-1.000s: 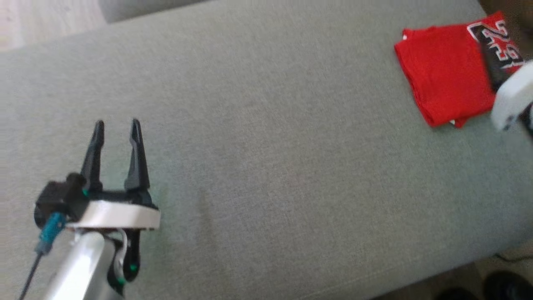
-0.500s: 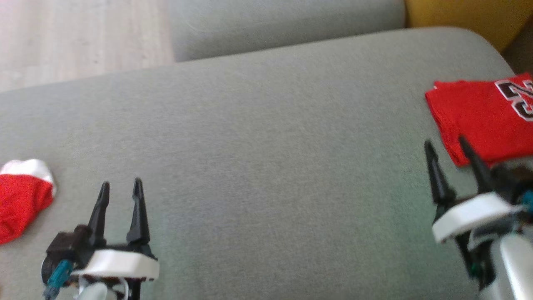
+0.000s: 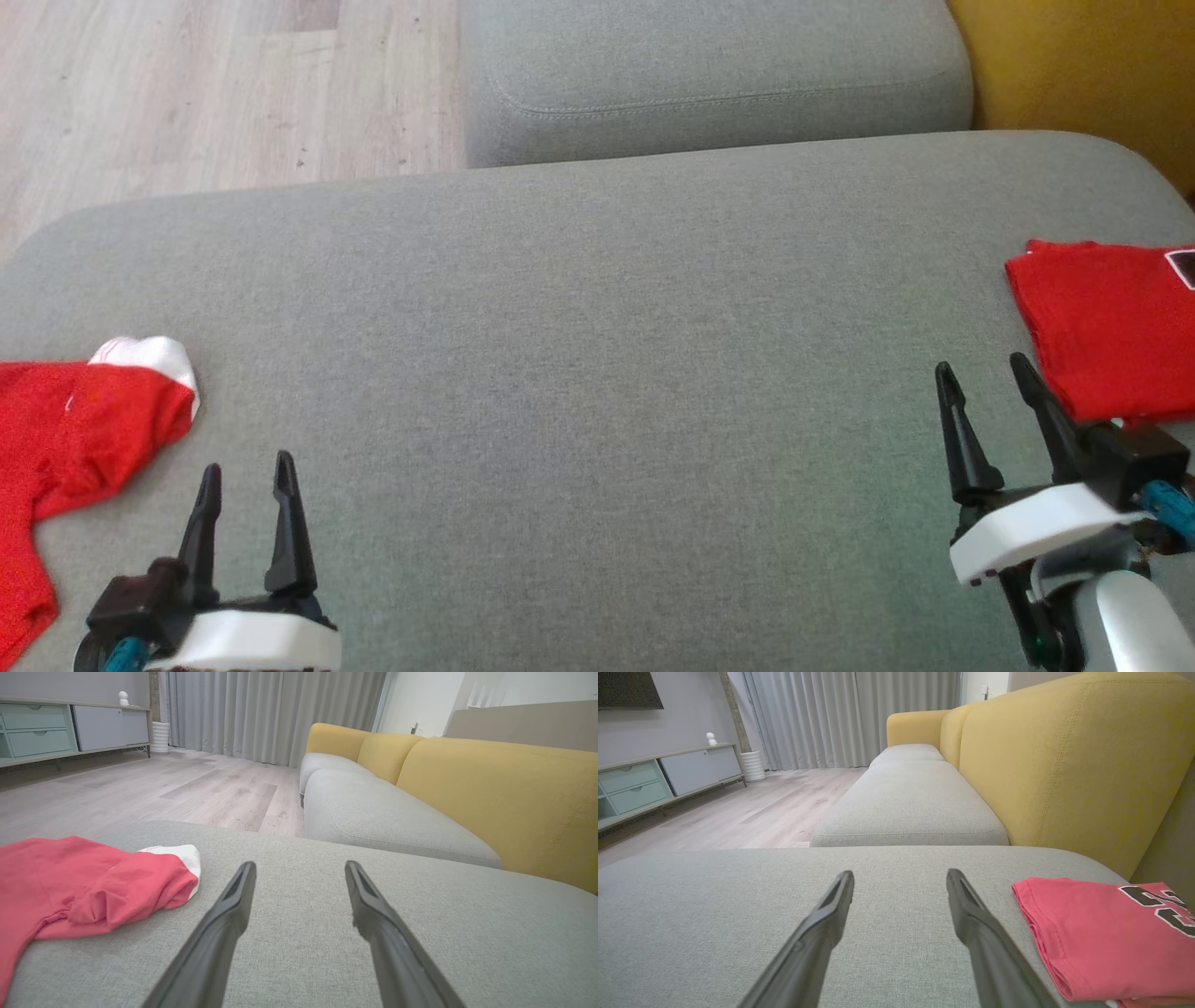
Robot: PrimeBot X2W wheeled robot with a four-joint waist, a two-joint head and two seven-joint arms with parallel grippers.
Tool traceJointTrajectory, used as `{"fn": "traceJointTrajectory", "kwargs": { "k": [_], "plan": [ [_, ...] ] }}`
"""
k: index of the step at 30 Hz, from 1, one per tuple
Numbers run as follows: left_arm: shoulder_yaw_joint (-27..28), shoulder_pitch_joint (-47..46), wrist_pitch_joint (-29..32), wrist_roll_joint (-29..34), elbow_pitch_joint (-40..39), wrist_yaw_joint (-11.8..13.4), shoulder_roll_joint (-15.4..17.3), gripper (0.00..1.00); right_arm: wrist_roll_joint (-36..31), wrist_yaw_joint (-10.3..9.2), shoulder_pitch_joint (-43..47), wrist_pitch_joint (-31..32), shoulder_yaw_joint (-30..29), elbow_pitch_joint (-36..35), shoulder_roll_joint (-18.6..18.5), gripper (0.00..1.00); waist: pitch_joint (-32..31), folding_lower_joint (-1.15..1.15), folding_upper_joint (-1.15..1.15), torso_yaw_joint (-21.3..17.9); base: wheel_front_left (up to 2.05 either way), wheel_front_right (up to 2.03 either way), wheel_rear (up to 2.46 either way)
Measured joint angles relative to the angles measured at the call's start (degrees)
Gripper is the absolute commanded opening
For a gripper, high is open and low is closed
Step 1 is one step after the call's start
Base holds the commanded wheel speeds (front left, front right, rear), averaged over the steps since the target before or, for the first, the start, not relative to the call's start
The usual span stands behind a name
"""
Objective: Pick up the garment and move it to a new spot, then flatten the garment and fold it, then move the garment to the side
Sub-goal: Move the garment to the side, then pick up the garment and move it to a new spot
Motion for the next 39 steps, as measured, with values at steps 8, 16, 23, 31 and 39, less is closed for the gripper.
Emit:
{"fn": "traceJointTrajectory", "kwargs": {
  "k": [8,16,23,31,39],
  "plan": [
    [0.3,0.0,0.0,0.9,0.1,-1.0,-1.0,1.00,-0.9,0.00,0.2,1.0,-0.8,-0.1,0.3,1.00,0.0,0.00,0.00,0.5,0.00,0.00,0.00],
    [0.6,-0.1,0.0,2.0,0.1,-1.5,-1.1,1.00,-1.3,0.00,2.0,1.4,-0.8,-0.6,0.7,1.00,0.0,0.00,0.00,4.0,0.00,0.00,0.00],
    [0.8,0.0,0.0,2.4,-0.3,-1.5,-0.8,1.00,-1.3,0.00,2.0,1.4,-0.3,-1.1,1.1,1.00,0.4,0.00,0.00,11.1,0.00,0.00,0.00],
    [1.6,0.1,0.1,2.4,-0.7,-1.1,-0.2,1.00,-1.2,0.00,1.9,1.4,1.8,-0.8,1.4,1.00,0.8,0.00,0.00,21.1,0.00,0.00,0.00],
    [1.9,1.1,0.1,2.3,-1.3,-0.8,0.0,1.00,-0.7,0.00,1.6,1.4,3.5,-0.3,1.4,1.00,0.9,0.00,0.00,28.0,0.00,0.00,0.00]
  ]
}}
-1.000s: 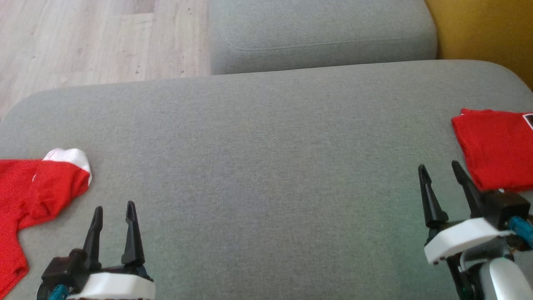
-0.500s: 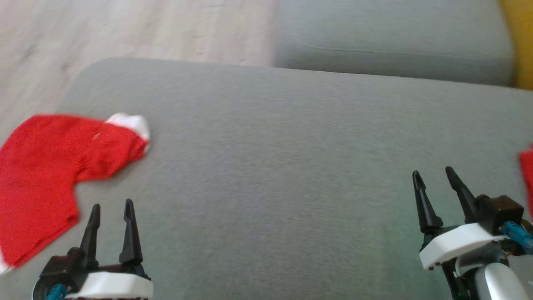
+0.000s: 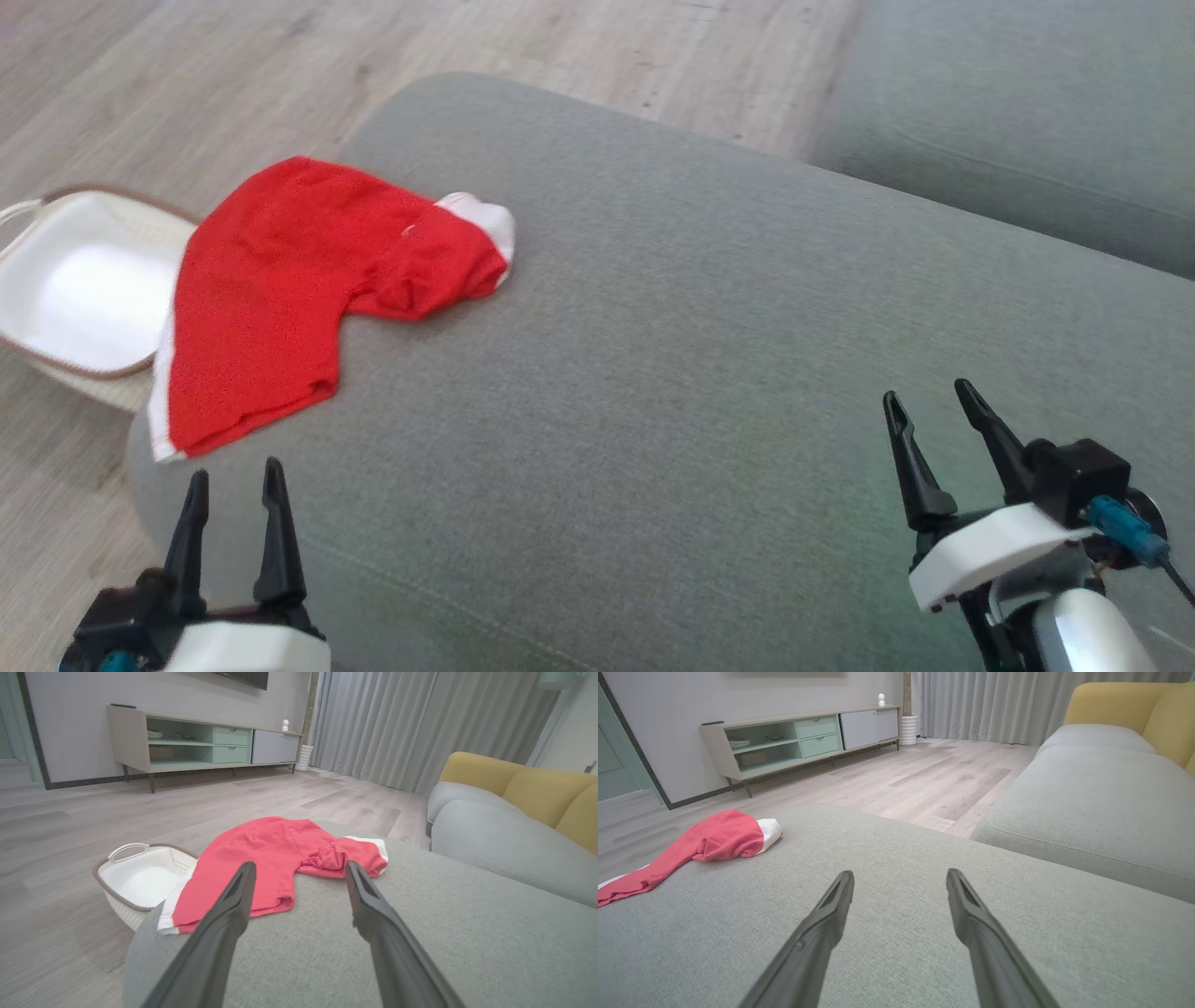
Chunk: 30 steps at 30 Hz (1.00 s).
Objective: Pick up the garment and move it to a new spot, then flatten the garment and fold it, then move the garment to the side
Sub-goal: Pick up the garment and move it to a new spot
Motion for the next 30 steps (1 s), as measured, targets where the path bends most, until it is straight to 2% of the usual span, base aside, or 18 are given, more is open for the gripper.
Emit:
{"fn": "traceJointTrajectory", "kwargs": {
  "k": [4,10,14,21,25,30],
  "plan": [
    [0.0,1.3,0.0,-0.4,0.0,0.0,0.0,1.00,0.0,0.00,-0.8,-0.1,0.4,0.3,0.0,1.00,0.4,0.00,0.00,1.5,0.00,0.00,0.00],
    [0.4,1.1,0.3,-2.2,-0.8,0.3,-0.4,1.00,0.0,0.00,-1.0,-0.1,0.8,0.2,0.0,1.00,1.4,0.00,0.00,1.1,0.00,0.00,0.00],
    [1.8,-2.2,3.8,-4.7,-2.4,-0.1,-0.3,1.00,0.0,0.00,-1.0,0.0,0.7,-0.9,-0.5,1.00,2.8,0.00,0.00,0.7,0.00,0.00,0.00],
    [6.6,-17.6,15.1,-10.3,-2.8,0.0,4.4,1.00,-0.1,0.00,-2.6,2.0,0.8,-6.2,-2.3,1.00,7.5,0.01,0.00,-0.7,0.00,0.00,0.00],
    [10.5,-25.3,21.6,-15.6,1.6,0.2,7.0,1.00,-0.1,0.00,-5.2,3.7,1.3,-10.0,-4.8,1.00,11.7,0.01,0.00,-2.3,0.00,0.00,0.00],
    [13.5,-30.6,27.5,-18.4,8.5,1.0,11.1,1.00,-0.3,0.00,-7.2,6.3,1.3,-15.3,-8.1,1.00,17.7,0.02,0.00,-5.3,0.00,0.00,0.00]
  ]
}}
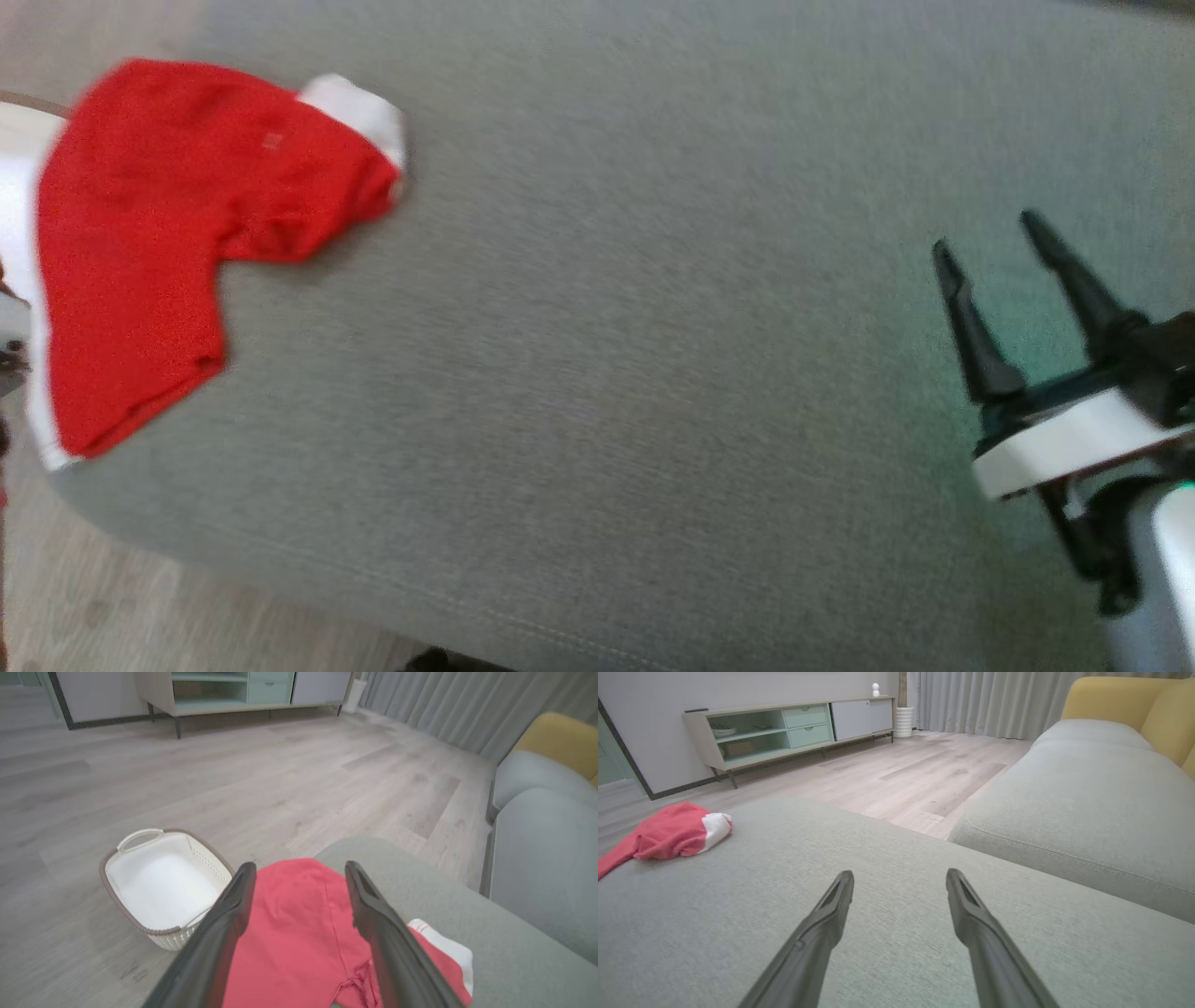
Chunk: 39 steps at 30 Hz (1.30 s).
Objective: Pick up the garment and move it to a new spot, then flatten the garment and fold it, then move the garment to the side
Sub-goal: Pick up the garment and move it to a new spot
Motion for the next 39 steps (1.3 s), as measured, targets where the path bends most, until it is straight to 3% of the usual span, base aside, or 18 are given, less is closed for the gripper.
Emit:
{"fn": "traceJointTrajectory", "kwargs": {
  "k": [5,11,20,21,23,32,39],
  "plan": [
    [1.0,-3.6,5.1,-3.4,5.8,-0.2,0.6,1.00,-0.3,0.00,-1.0,2.0,-2.1,-6.4,-3.0,1.00,6.7,0.01,0.00,-3.2,0.00,0.00,0.00],
    [3.5,-10.8,5.8,-6.4,13.5,-1.9,2.0,1.00,-0.3,0.00,-2.0,3.9,-4.3,-13.5,-4.9,1.00,15.6,0.01,0.00,-7.4,0.00,0.00,0.00],
    [4.8,-13.2,9.0,-8.2,21.4,1.1,2.0,1.00,-0.3,0.00,-1.9,4.0,-6.2,-16.1,-5.0,1.00,21.3,-0.01,0.00,-11.8,0.00,0.00,0.00],
    [5.2,-13.8,10.4,-8.7,22.1,1.8,2.3,0.55,-0.3,0.00,-1.9,4.0,-6.2,-16.1,-5.0,1.00,21.6,-0.02,0.00,-12.2,0.00,0.00,0.00],
    [5.3,-15.1,12.4,-9.3,22.8,2.8,2.9,0.00,-0.3,0.00,-1.9,3.7,-6.2,-16.1,-5.0,1.00,21.6,-0.01,0.00,-12.8,0.00,0.00,0.00],
    [3.0,-13.0,9.2,-5.5,23.6,1.9,4.0,0.00,-0.2,0.00,-2.0,0.4,-3.9,-10.8,-3.0,1.00,16.0,-0.02,0.00,-12.9,0.00,0.00,0.00],
    [-0.9,-12.8,9.3,-0.1,15.7,0.4,10.8,0.00,1.4,0.00,-2.0,-3.5,-1.5,-3.5,0.8,1.00,7.4,-0.02,0.00,-13.4,0.00,0.00,0.00]
  ]
}}
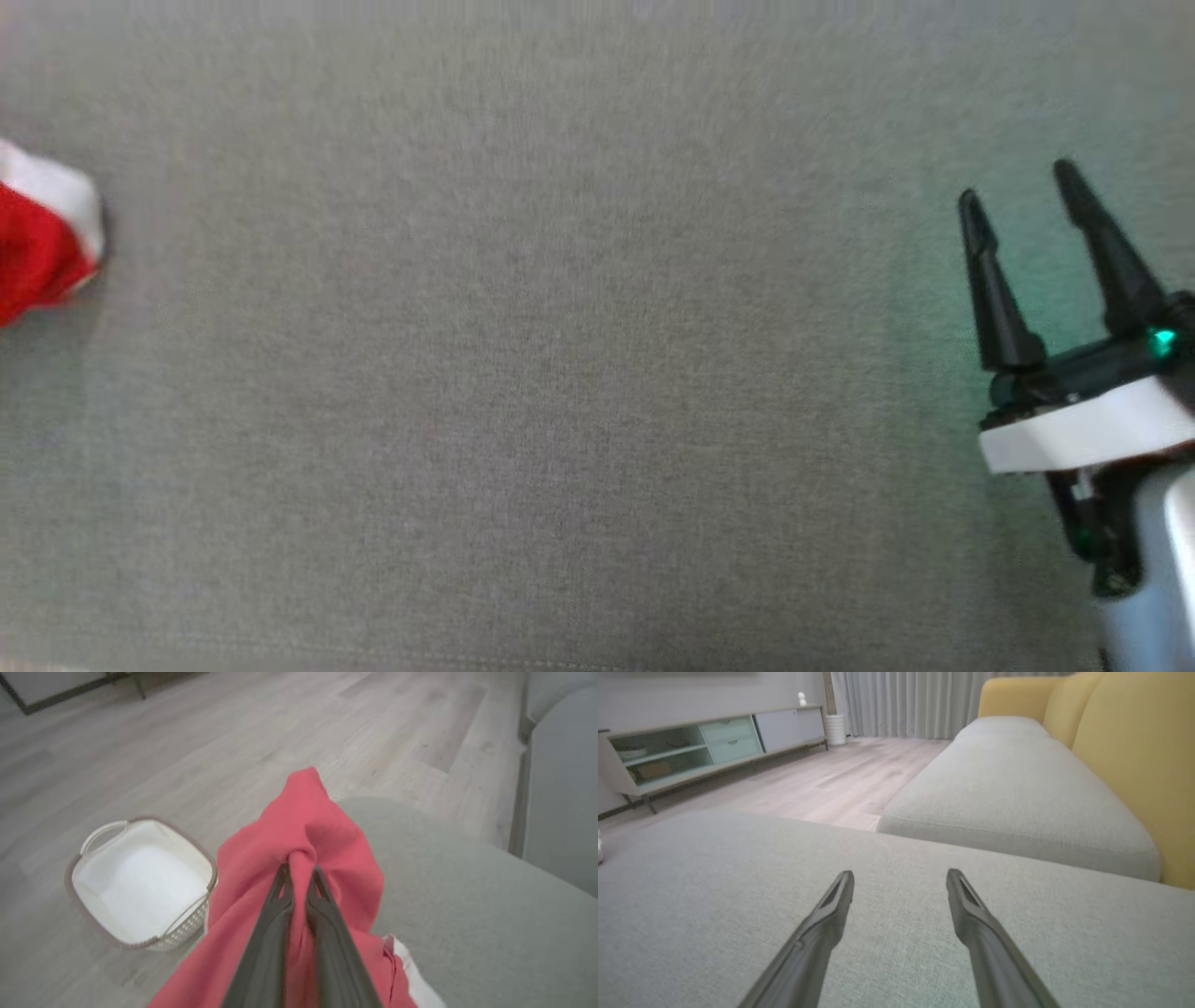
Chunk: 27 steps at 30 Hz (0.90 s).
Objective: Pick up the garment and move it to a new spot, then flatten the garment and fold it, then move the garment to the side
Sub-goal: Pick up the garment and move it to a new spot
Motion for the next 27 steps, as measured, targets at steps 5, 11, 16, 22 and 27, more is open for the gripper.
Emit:
{"fn": "traceJointTrajectory", "kwargs": {
  "k": [5,11,16,22,27],
  "plan": [
    [-3.6,-1.6,2.7,3.1,-8.8,0.0,2.5,0.00,0.6,0.00,0.5,-2.2,1.5,4.8,2.7,1.00,-7.1,-0.01,0.00,-0.8,0.00,0.00,0.00],
    [-8.2,-6.8,6.6,3.2,-20.4,-1.1,0.9,0.00,0.8,0.00,3.0,-3.4,2.9,8.5,5.3,1.00,-15.0,-0.01,0.00,-2.5,0.00,0.00,0.00],
    [-14.1,-8.2,8.2,1.9,-28.0,-1.0,-7.1,0.00,1.3,0.00,3.1,-3.8,4.2,9.8,6.4,1.00,-19.2,-0.02,0.00,-5.1,0.00,0.00,0.00],
    [-20.2,-7.7,7.4,0.5,-32.4,-1.0,-15.8,0.00,1.3,0.00,3.1,-3.7,5.6,10.2,6.6,1.00,-20.6,0.00,0.00,-9.7,0.00,0.00,0.00],
    [-23.8,-5.5,4.1,0.4,-31.8,-1.0,-21.2,0.00,1.4,0.00,3.0,-3.7,6.0,10.3,6.6,1.00,-20.1,0.00,0.00,-12.4,0.00,0.00,0.00]
  ]
}}
